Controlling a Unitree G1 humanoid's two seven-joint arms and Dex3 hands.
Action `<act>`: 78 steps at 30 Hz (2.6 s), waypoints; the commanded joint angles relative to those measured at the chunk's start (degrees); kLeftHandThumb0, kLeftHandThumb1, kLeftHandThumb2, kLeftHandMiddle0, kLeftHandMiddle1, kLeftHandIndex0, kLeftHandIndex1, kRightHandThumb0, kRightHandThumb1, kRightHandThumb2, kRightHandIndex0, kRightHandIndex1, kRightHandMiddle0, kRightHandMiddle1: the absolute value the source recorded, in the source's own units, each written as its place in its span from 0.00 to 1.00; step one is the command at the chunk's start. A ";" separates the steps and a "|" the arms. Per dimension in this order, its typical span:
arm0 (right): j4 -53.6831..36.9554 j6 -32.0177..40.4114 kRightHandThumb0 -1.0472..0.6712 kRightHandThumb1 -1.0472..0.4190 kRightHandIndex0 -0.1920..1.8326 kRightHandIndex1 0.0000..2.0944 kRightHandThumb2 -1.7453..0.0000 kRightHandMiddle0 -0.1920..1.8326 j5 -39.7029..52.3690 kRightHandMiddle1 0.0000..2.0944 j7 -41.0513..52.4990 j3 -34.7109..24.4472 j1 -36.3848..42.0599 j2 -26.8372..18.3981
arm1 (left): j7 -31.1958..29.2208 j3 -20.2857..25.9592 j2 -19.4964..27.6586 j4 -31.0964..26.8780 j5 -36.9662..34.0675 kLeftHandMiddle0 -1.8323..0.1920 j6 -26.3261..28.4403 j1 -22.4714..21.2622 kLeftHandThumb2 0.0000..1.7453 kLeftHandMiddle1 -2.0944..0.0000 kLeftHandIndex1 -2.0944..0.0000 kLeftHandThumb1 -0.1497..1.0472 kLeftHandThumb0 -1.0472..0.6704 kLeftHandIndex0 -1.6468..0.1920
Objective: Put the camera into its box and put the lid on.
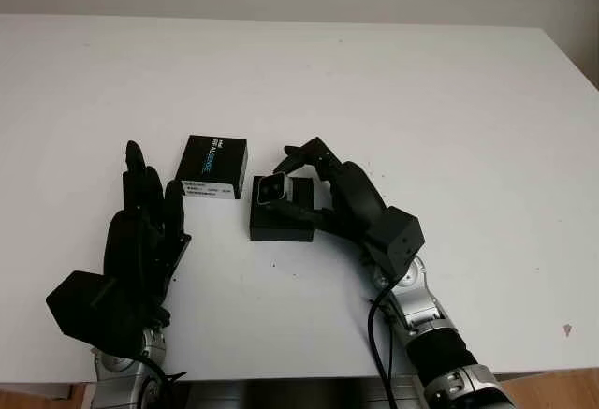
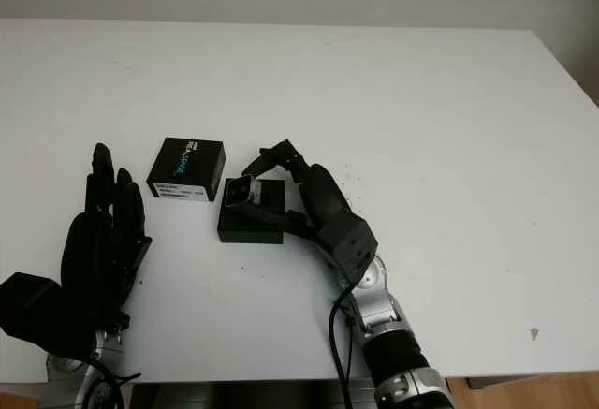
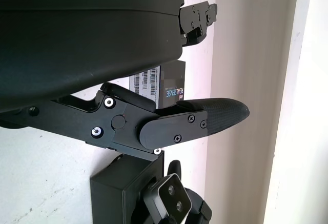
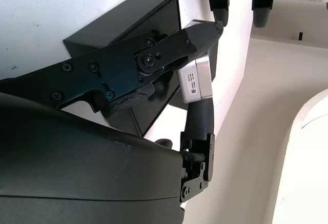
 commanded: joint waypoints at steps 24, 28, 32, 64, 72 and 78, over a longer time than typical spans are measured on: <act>0.31 -0.41 0.34 0.00 0.05 0.38 0.95 0.19 -3.30 0.85 0.34 1.78 1.72 -2.46 | -0.07 0.32 0.20 -0.40 -0.04 1.00 -0.41 0.54 0.33 0.99 0.99 1.00 0.22 1.00; 0.68 -0.70 0.34 0.00 0.05 0.37 0.95 0.19 -4.44 0.85 -0.57 2.15 1.67 -2.71 | -0.34 0.26 0.27 -0.17 -0.09 1.00 -0.87 0.54 0.33 0.99 1.00 1.00 0.22 1.00; 0.89 -0.90 0.33 0.00 0.05 0.37 0.95 0.18 -5.06 0.85 -1.18 2.35 1.69 -2.75 | -0.21 0.29 0.26 -0.26 0.00 1.00 -0.80 0.51 0.33 0.99 1.00 1.00 0.22 1.00; -18.82 4.34 0.26 0.03 0.00 0.00 0.97 0.04 -15.81 0.12 -2.02 7.22 7.01 -10.74 | -0.52 0.45 0.33 -0.51 0.07 1.00 -0.67 0.67 0.34 0.99 1.00 1.00 0.23 1.00; -22.88 -3.83 0.19 0.00 0.02 0.02 0.77 0.03 -31.56 0.06 -11.57 9.10 6.84 -18.89 | -0.42 0.45 0.18 -0.84 0.01 1.00 -0.46 1.00 0.34 0.98 0.99 1.00 0.23 1.00; -26.08 -6.52 0.16 0.00 0.03 0.03 0.66 0.05 -35.99 0.05 -13.44 9.12 7.96 -22.73 | -0.32 0.36 0.22 -0.65 0.36 1.00 -0.66 0.93 0.33 0.99 0.99 1.00 0.22 1.00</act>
